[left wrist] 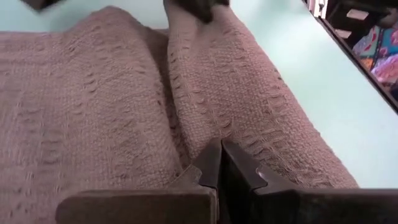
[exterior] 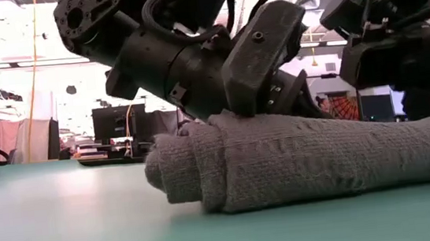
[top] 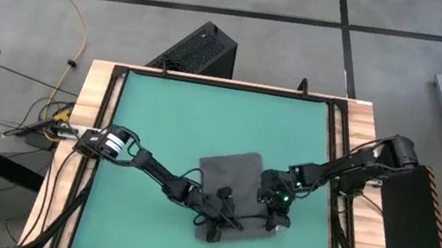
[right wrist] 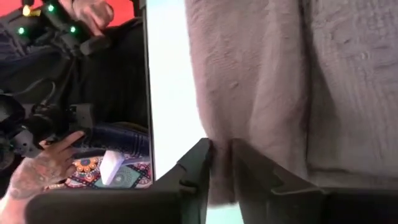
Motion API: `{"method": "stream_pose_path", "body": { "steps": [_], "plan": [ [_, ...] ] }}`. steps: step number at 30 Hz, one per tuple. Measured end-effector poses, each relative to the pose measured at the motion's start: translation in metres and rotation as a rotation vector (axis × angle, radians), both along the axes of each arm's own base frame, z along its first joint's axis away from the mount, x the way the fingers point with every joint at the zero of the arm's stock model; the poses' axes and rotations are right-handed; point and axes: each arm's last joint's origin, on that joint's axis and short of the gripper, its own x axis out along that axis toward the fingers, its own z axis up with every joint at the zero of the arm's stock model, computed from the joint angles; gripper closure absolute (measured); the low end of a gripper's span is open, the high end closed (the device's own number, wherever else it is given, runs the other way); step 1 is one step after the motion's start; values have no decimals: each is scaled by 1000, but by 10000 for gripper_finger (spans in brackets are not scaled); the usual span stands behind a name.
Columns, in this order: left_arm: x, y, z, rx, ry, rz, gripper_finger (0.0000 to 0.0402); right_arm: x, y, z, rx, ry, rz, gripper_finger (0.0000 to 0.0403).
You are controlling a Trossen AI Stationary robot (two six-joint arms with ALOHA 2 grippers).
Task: Roll towel
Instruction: Roll the black towel
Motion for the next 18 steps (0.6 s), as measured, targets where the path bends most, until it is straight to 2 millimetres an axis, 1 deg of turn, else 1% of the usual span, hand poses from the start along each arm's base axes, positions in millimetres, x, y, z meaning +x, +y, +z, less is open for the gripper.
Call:
{"method": "stream_pose_path", "body": {
  "steps": [3,5,7,10,15,18],
  "plan": [
    [-8,2,-6,-30,-34,11,401,-7,-7,14,-14,-31,-3,297],
    [-14,4,-10,-46,-66,18,402,-12,-9,26,-44,-93,-7,293],
    [-19,7,-15,-47,-78,44,401,-18,-4,38,-103,-178,6,291],
    [-24,9,-19,-46,-64,66,401,-32,18,49,-254,-379,120,290],
    [-25,11,-21,-50,-57,74,402,-53,60,50,-647,-735,318,289],
    [-25,12,-21,-59,-54,79,402,-63,76,47,-826,-833,359,289]
  ]
}}
